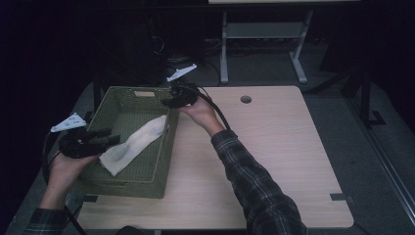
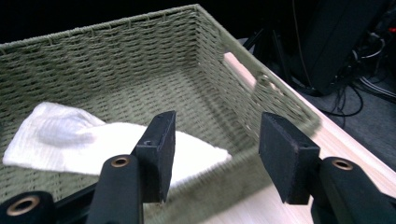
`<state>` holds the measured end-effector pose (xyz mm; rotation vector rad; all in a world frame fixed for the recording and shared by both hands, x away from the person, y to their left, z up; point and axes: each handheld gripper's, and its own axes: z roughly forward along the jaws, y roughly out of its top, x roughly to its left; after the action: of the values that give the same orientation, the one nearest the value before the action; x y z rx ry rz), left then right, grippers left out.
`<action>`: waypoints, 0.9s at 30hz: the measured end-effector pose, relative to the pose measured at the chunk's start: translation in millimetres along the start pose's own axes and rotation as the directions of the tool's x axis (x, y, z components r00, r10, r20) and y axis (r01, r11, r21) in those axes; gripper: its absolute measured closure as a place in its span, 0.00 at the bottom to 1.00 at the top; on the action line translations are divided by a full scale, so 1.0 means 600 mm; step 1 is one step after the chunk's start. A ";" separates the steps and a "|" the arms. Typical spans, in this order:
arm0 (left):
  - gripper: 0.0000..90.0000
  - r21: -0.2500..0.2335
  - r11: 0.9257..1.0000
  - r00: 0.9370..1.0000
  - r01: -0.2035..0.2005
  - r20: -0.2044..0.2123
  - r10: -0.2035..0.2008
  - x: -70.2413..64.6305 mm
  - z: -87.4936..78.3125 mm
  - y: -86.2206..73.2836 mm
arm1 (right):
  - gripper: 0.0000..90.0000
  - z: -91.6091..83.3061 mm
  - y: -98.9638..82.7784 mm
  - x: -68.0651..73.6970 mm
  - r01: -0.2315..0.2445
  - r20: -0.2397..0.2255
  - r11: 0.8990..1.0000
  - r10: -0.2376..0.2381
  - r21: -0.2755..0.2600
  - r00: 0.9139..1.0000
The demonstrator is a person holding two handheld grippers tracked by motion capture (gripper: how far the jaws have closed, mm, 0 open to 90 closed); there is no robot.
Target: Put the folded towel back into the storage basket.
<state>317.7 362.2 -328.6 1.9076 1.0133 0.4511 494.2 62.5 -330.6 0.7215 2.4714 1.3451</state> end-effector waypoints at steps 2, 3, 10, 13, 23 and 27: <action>0.50 -0.001 1.000 1.000 -0.003 0.006 0.003 -0.006 0.005 0.005 | 0.51 -0.007 -0.004 -0.004 0.005 0.001 1.000 -0.005 -0.002 1.000; 0.49 0.000 1.000 1.000 -0.010 0.012 0.010 -0.012 0.010 0.010 | 0.50 -0.015 -0.008 -0.006 -0.001 0.004 1.000 0.001 -0.002 1.000; 0.45 0.006 0.999 0.998 -0.036 0.047 0.036 -0.054 0.058 0.043 | 0.45 -0.072 -0.047 -0.029 -0.030 0.026 1.000 0.030 0.002 0.999; 0.44 0.009 0.999 0.998 -0.044 0.055 0.043 -0.063 0.070 0.051 | 0.44 -0.089 -0.058 -0.038 -0.041 0.025 0.999 0.041 -0.002 0.999; 0.38 0.021 0.996 0.994 -0.083 0.073 0.082 -0.111 0.125 0.082 | 0.36 -0.154 -0.104 -0.066 -0.068 0.027 0.998 0.068 -0.008 0.997; 0.35 0.028 0.995 0.993 -0.092 0.080 0.090 -0.133 0.145 0.095 | 0.32 -0.182 -0.126 -0.076 -0.074 0.035 0.997 0.074 -0.002 0.997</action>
<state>353.6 236.5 -319.4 1.9902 0.8903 0.4112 462.8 -74.4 -334.9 0.8376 2.4388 1.3468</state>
